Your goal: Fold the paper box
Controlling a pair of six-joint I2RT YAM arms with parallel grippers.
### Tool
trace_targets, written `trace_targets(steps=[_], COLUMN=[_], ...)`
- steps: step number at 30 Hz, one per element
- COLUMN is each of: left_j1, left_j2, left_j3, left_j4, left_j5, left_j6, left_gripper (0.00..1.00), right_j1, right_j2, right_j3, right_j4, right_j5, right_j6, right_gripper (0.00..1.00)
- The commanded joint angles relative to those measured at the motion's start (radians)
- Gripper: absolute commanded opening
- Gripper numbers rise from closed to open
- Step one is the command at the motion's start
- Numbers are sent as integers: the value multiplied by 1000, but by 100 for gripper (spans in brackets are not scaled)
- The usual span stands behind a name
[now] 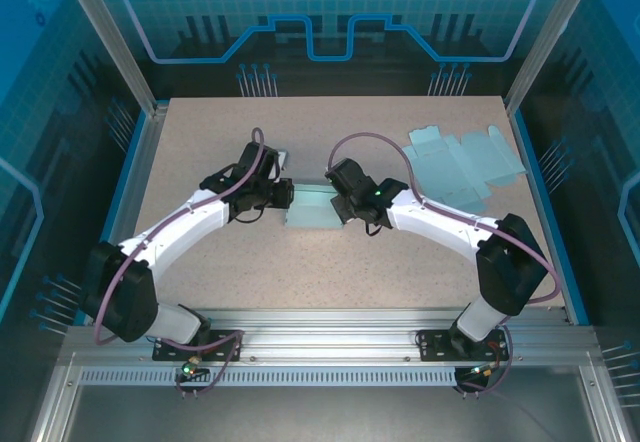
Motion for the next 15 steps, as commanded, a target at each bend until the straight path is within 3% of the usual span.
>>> trace_targets(steps=[1,9,15], left_j1=[-20,-20,-20], left_j2=[-42,-66,-89], left_j3=[-22,-122,-237], left_j4=[79,118,249], left_j5=[35,-18,-31], left_j6=[-32,-9,45], left_gripper=[11,5,3], right_j1=[37,41,46], right_j2=[20,17,0], right_j3=[28,11,-29], right_j4=[22,35,66], right_j5=[-32,-26,-18], right_j6=[-19,-17,0], right_gripper=[0,0,0])
